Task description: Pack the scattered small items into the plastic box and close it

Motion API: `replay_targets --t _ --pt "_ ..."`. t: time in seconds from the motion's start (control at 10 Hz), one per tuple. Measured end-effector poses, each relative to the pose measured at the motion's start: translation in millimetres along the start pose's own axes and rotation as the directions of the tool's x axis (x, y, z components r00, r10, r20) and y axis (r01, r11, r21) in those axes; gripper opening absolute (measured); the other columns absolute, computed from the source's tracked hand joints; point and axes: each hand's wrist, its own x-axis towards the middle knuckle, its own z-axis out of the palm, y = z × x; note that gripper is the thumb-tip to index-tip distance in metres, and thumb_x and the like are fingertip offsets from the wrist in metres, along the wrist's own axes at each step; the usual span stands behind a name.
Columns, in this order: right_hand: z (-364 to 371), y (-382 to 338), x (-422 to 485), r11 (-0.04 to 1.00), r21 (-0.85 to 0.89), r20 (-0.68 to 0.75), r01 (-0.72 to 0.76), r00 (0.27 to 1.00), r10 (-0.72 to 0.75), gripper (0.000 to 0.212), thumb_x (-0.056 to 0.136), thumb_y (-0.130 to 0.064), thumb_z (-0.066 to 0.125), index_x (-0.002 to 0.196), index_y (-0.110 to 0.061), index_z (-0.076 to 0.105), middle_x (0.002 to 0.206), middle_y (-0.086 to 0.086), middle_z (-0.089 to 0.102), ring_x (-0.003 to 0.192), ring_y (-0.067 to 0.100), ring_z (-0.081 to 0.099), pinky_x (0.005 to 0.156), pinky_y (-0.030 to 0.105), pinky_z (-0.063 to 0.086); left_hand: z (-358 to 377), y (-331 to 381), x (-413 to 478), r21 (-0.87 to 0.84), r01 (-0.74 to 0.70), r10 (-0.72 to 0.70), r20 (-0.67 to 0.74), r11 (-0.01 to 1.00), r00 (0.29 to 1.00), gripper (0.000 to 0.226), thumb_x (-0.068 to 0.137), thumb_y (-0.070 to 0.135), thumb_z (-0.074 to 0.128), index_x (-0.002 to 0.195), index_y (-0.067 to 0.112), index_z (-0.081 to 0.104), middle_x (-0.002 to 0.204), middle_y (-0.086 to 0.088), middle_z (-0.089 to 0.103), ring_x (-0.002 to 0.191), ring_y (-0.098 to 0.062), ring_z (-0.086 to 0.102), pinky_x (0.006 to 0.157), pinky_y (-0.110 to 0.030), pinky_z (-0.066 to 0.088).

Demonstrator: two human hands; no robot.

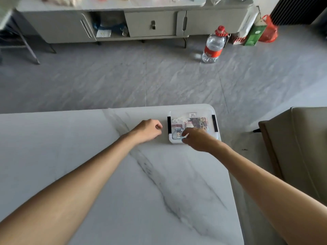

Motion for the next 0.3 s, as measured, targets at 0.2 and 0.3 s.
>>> replay_targets --t 0.2,0.3 --pt "-63 -132 -114 0.994 -0.026 0.067 0.104 0.993 -0.102 0.020 0.091 -0.020 0.054 0.098 -0.007 0.067 0.093 0.009 0.072 0.069 0.017 0.065 0.056 0.016 0.047 -110 24 -144 0.248 -0.149 0.158 -0.019 0.957 0.987 0.036 0.088 0.023 0.054 0.124 0.022 0.061 0.115 -0.001 0.066 0.091 -0.014 0.055 0.067 -0.018 0.036" --pt "-94 -199 -186 0.980 -0.150 0.008 0.134 0.991 -0.134 0.023 0.091 -0.023 0.052 0.102 -0.008 0.066 0.087 0.005 0.072 0.060 0.014 0.060 0.050 0.017 0.044 -166 40 -227 0.320 -0.208 0.235 -0.046 0.924 0.971 0.031 0.090 0.029 0.054 0.120 0.022 0.061 0.112 -0.001 0.066 0.087 -0.015 0.060 0.070 -0.024 0.044"
